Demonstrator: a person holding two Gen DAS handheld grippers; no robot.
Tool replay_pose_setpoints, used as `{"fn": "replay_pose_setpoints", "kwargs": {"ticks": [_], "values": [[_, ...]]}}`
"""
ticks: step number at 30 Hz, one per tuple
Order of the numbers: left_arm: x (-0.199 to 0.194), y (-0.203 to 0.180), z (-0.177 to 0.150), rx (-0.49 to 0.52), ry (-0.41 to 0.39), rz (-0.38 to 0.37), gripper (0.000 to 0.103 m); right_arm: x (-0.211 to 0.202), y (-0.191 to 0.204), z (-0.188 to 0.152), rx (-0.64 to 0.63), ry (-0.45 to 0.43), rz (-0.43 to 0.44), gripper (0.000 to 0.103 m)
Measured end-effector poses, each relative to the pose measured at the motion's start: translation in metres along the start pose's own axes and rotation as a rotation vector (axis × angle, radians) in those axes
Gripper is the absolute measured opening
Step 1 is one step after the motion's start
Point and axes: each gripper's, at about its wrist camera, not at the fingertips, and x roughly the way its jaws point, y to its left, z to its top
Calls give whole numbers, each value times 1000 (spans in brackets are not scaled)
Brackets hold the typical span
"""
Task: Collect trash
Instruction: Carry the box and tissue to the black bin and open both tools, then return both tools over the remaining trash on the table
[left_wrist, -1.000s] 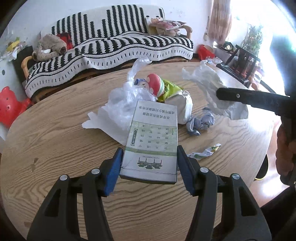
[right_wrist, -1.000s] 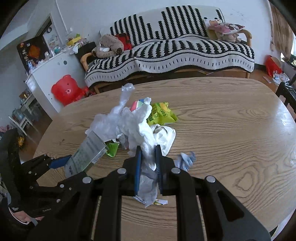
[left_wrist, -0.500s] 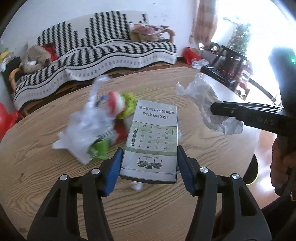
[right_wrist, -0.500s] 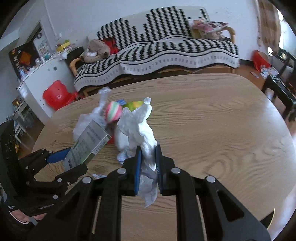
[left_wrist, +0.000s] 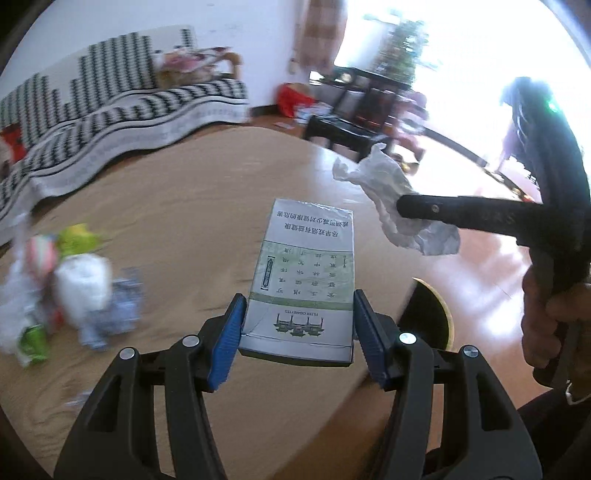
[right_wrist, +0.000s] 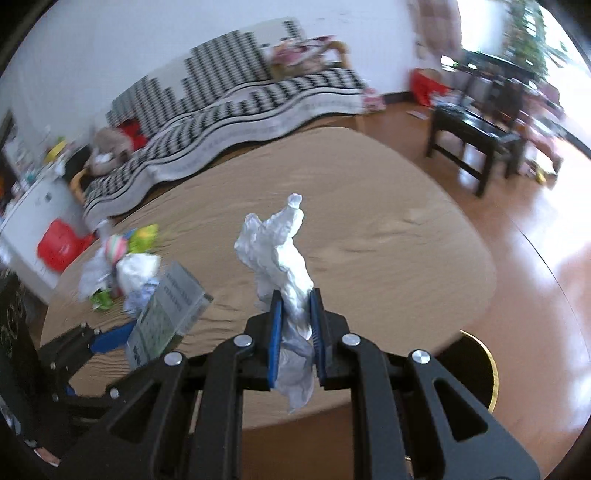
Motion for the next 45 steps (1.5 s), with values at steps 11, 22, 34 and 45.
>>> {"fn": "replay_pose_setpoints", "kwargs": {"ticks": [11,22,34,45], "values": [[73,-119,-6,133,87,-222,57,-33,-151,-43,254,27,-133,15],[135,-159,-22,163,218,-256,57,-7,-214,-79,391,174,-172,15],[156,-161,-16,154,244,-246,57,6,-217,-76,409,200,-180,16],[150,-161,-20,135,224,-249,77,0,-215,-78,410,175,-197,72]]}}
